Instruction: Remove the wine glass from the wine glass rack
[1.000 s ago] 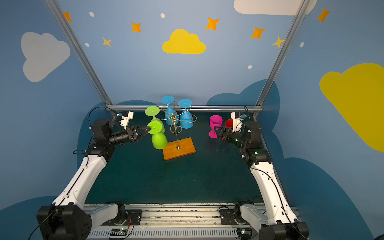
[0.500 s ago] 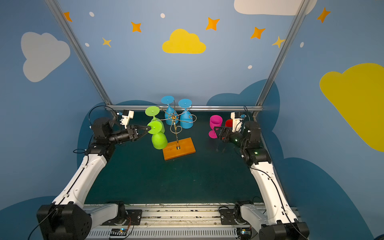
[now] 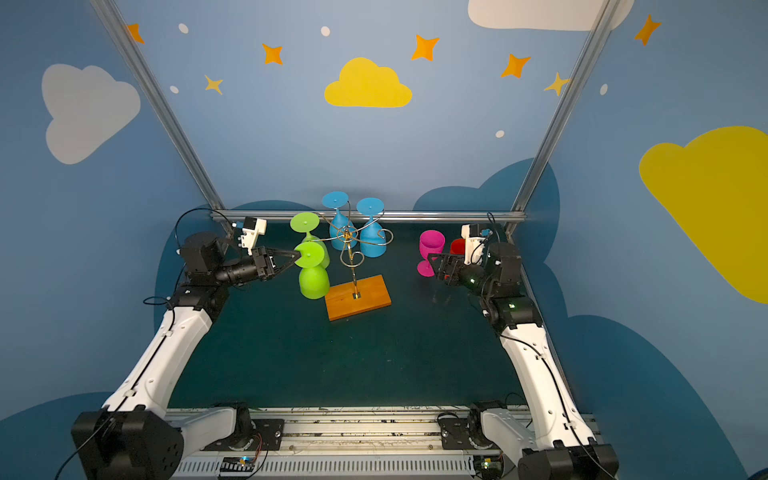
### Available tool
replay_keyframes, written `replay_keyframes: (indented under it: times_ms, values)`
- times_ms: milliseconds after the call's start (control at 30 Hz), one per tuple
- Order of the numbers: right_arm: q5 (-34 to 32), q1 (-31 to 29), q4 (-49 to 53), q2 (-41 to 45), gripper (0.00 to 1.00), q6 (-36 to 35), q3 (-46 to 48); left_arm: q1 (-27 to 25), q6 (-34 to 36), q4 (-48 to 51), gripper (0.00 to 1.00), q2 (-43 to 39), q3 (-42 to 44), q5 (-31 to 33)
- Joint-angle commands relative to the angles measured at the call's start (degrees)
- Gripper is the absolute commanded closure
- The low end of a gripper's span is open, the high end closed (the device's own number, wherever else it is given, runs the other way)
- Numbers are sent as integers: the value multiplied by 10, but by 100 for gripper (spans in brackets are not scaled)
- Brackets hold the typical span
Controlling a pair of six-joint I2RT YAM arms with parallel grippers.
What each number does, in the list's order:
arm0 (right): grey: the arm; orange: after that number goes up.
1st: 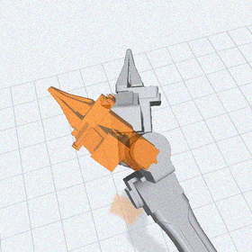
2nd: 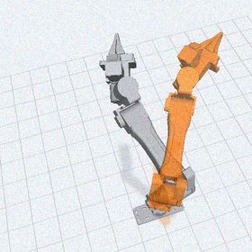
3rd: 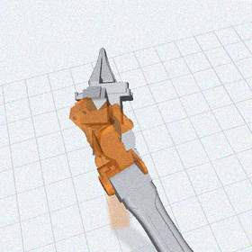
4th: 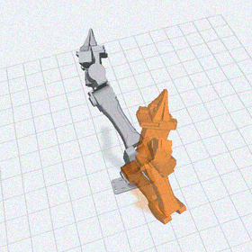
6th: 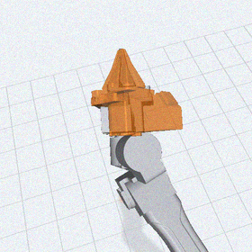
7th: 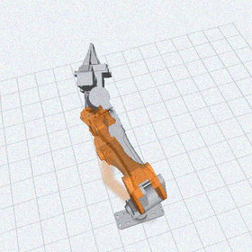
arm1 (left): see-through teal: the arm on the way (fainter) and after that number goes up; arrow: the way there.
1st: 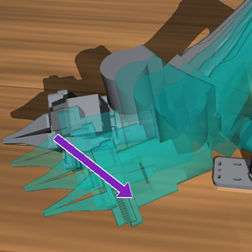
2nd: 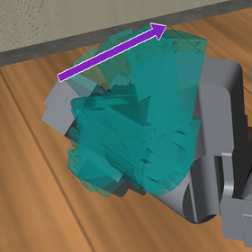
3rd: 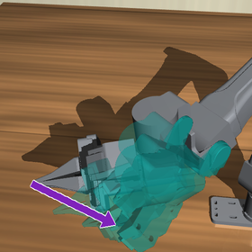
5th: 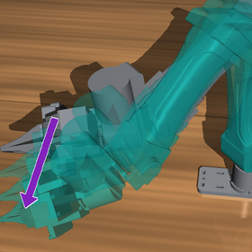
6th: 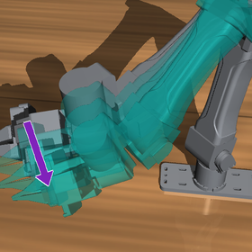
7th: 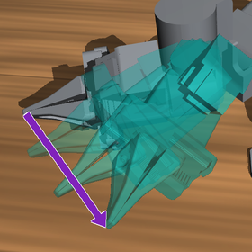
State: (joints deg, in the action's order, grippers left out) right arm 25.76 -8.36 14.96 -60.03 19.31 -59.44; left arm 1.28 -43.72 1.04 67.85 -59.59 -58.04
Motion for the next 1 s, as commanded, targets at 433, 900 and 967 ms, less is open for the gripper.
replay_keyframes:
  times_ms: [433,900,967]
  values:
    - [-1,-4,-6,9,26,6,7,17,-34,-8,96,-17,-17,-13]
    - [3,-4,-7,7,26,9,6,23,-105,-34,97,-13,-31,-39]
    - [4,-4,-7,8,26,9,7,24,-114,-38,97,-12,-33,-41]
